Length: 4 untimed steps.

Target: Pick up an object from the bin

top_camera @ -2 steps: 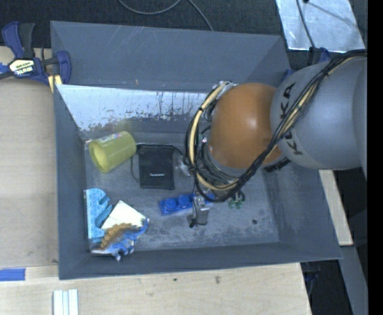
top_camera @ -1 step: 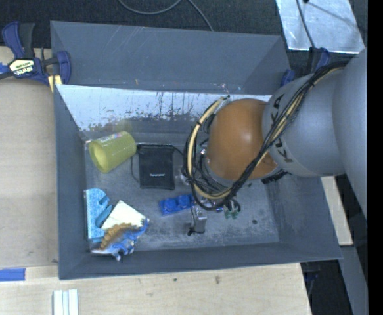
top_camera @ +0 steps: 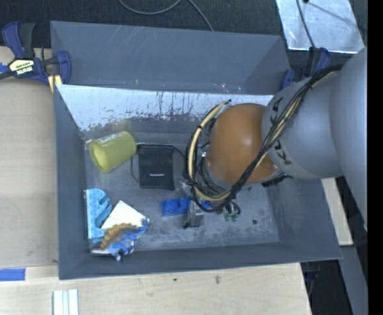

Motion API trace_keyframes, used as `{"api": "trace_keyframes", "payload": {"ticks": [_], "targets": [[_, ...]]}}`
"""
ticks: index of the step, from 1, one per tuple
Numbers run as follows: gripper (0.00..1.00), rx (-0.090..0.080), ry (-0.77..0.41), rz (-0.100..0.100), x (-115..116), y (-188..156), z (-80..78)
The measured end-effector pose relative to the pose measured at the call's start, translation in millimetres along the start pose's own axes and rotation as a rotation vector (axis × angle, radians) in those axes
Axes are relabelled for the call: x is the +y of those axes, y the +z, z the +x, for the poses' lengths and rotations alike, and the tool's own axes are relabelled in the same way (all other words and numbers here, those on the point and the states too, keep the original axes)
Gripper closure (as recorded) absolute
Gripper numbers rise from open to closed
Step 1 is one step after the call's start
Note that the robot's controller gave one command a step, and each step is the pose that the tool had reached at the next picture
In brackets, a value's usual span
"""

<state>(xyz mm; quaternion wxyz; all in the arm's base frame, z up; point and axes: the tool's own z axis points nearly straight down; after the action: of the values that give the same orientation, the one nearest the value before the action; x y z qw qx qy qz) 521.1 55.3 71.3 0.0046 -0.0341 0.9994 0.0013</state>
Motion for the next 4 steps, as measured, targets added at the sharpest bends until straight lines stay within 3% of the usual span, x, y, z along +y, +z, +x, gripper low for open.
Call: {"api": "trace_keyframes", "payload": {"ticks": [2,4], "targets": [[1.00,0.000,0.000,0.000,0,-3,0.5],[1.00,0.006,0.001,0.001,0,-29,1.7]]}}
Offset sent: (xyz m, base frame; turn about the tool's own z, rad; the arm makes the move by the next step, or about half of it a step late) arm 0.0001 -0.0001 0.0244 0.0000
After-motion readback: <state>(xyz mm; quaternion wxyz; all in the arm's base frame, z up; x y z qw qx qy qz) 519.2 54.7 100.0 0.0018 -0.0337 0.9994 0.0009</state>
